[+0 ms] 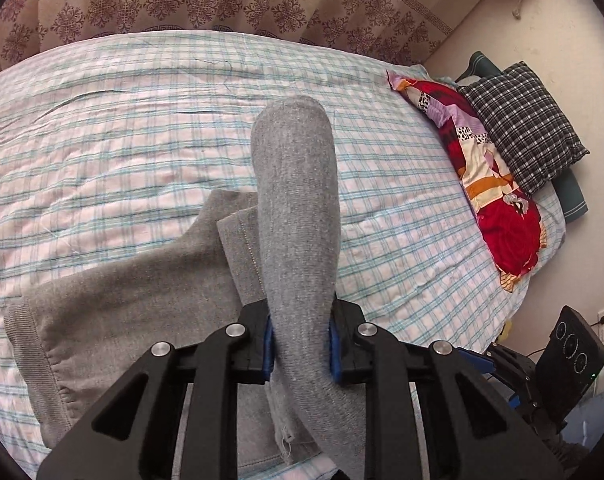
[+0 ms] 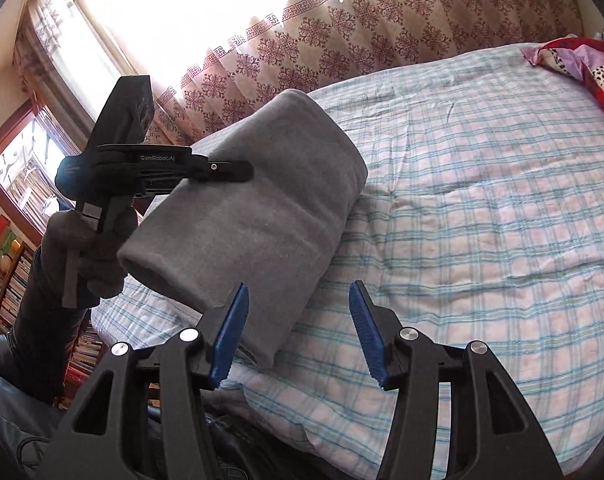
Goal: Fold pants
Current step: 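Lift the held edge with the left gripper and fold it over the stack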
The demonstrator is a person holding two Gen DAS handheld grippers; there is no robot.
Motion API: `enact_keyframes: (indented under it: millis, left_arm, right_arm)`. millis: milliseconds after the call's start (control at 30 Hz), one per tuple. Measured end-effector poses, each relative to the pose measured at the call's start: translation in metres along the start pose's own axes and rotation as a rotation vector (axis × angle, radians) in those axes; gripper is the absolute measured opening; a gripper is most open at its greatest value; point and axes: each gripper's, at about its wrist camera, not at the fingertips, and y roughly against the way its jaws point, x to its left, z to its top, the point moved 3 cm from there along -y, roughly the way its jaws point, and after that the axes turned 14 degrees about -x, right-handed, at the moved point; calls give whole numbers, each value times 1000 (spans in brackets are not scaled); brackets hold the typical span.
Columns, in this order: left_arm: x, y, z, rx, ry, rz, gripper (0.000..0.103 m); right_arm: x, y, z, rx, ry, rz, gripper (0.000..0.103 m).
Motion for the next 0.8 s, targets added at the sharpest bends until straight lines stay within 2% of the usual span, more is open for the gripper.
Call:
enact_keyframes:
  millis: [400, 633, 800]
  left_arm:
    - [107, 53, -13, -70, 128, 45, 20]
    - [167, 65, -36, -81, 213, 75, 20]
    - [203, 70, -55, -90, 260, 75, 20]
  right_arm:
    - [58, -63, -10, 112, 104, 61, 53]
    - [98, -97, -23, 186, 185, 110, 53]
    - [112, -111, -33, 233, 220, 121, 53]
